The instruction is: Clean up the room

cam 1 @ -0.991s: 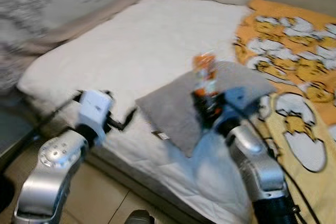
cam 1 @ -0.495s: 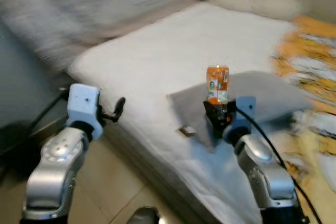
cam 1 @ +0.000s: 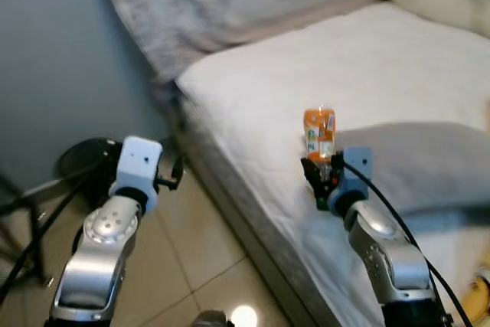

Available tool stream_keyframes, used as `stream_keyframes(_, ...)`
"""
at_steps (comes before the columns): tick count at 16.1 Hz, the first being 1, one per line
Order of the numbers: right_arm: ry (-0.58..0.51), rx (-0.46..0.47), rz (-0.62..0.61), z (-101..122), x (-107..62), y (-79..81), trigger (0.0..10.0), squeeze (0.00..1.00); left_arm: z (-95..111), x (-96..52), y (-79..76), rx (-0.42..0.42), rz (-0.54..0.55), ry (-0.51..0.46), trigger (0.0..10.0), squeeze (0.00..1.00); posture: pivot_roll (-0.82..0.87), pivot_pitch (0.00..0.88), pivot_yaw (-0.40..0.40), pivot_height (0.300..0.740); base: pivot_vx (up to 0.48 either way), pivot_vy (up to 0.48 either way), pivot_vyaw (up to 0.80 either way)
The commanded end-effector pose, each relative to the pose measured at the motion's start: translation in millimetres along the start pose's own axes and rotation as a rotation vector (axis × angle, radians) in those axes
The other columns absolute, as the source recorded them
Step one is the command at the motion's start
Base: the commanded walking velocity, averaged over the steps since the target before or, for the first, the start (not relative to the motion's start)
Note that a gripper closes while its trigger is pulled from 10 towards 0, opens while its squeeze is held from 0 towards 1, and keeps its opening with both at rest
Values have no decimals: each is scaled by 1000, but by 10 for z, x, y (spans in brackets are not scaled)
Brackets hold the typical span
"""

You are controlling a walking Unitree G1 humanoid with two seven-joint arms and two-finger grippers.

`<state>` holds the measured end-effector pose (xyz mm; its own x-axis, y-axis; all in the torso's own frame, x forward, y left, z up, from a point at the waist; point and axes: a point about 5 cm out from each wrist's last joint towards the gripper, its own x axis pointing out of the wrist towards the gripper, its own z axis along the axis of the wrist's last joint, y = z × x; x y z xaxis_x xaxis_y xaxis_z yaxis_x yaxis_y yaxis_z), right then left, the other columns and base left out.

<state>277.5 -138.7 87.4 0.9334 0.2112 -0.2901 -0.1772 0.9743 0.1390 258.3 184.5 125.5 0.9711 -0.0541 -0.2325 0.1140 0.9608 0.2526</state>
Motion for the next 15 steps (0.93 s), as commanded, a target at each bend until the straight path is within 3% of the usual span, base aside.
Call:
stream_keyframes(1, 2, -25, 30, 49, 59, 56, 10000, 0, -21, -2, 2, -20, 13, -18, 10000, 0, 193, 0, 25, 740, 0, 0, 800)
stream_keyframes(4, 21, -35, 61, 44, 97, 79, 10000, 0, -35, -8, 5, -41, 31, -29, 10000, 0, 193, 0, 25, 740, 0, 0, 800)
stream_keyframes(9, 50, -65, 119, -4, 134, 155, 10000, 0, -48, -34, 20, -55, 43, -41, 10000, 0, 206, 0, 6, 740, 276, 0, 800)
stream_keyframes(15, 45, -66, 97, -9, 183, 163, 10000, 0, -43, -46, 72, -36, 47, -43, 10000, 0, 218, 0, 1, 740, 292, 0, 800)
